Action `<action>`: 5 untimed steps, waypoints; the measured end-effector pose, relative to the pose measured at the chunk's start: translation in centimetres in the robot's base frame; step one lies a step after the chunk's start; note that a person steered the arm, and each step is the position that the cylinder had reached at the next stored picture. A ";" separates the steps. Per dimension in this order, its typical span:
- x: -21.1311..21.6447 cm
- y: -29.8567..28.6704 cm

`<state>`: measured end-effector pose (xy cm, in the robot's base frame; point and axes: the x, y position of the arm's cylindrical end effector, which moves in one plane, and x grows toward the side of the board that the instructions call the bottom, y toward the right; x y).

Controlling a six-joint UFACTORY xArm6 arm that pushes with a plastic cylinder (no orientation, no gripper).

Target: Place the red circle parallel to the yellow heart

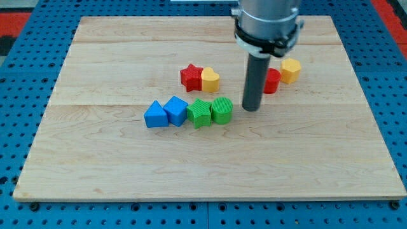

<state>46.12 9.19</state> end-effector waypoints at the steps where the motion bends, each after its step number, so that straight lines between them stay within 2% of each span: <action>1: -0.3 4.4; 2: -2.0 8.3; 3: -3.9 9.6; 5: -5.7 8.0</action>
<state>40.45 17.18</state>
